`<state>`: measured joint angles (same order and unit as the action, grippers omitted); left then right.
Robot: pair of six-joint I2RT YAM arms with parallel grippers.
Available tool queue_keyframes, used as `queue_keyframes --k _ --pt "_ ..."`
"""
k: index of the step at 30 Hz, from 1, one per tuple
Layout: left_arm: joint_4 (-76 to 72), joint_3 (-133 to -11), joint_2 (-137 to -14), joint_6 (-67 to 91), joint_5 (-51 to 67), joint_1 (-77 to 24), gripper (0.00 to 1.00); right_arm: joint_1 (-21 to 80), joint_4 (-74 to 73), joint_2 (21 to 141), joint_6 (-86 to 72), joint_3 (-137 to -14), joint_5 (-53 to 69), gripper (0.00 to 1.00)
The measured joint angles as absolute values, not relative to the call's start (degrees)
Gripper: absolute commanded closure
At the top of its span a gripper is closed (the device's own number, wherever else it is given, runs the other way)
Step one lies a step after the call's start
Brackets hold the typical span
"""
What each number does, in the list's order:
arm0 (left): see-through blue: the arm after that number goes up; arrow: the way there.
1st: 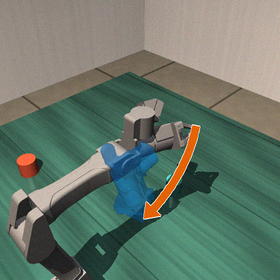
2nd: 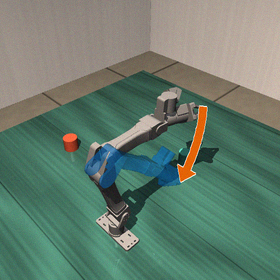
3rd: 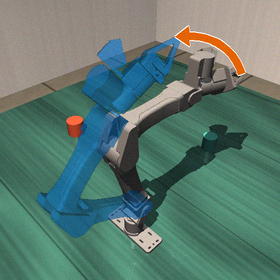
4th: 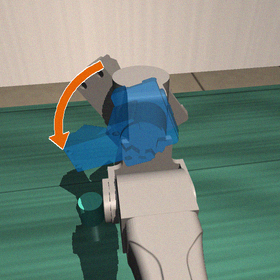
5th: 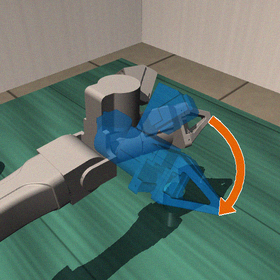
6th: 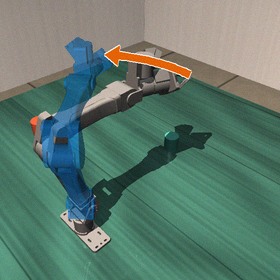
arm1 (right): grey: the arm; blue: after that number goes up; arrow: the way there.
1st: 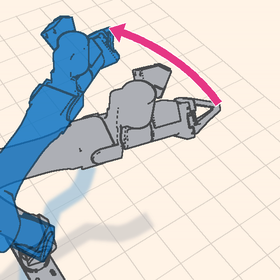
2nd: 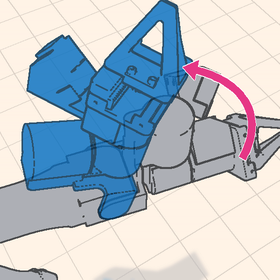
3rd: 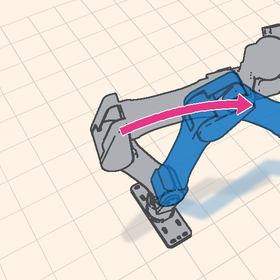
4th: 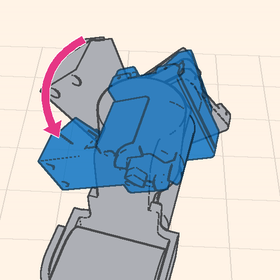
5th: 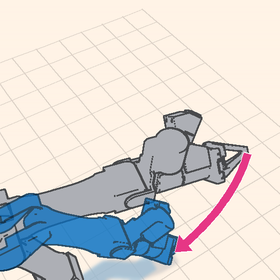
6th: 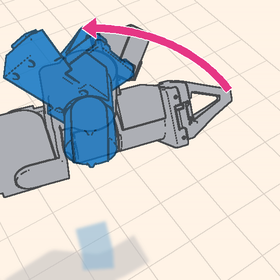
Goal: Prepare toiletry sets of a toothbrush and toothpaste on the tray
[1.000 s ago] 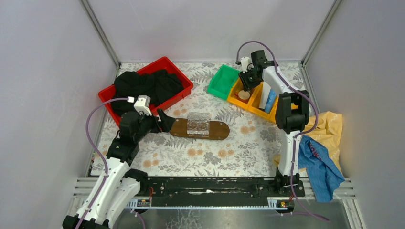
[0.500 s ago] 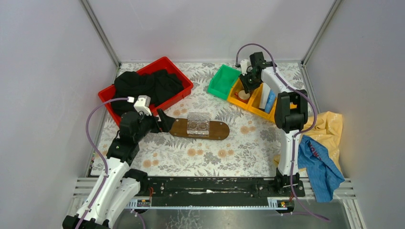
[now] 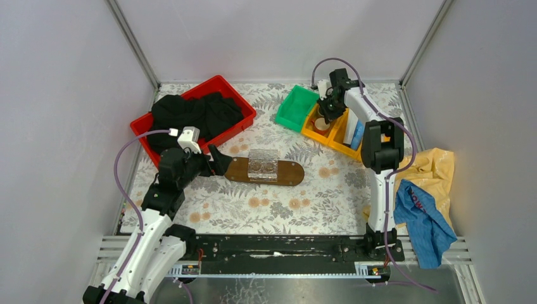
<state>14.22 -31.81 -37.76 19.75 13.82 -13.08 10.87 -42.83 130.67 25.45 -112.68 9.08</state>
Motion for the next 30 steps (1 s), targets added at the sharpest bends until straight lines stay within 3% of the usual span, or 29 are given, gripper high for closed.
queue_keyframes --k 2,16,30 --pt "14.22 -31.81 -37.76 19.73 13.78 -13.08 0.00 10.85 -42.92 130.61 25.63 -112.75 9.08 1.00" --pt "14.17 -31.83 -36.95 19.73 14.66 -13.08 0.00 10.94 -40.56 117.10 27.27 -105.06 9.56 1.00" --pt "-0.30 -27.99 -33.76 27.77 37.82 -13.08 0.00 11.57 -38.87 92.75 42.46 -85.97 30.46 1.00"
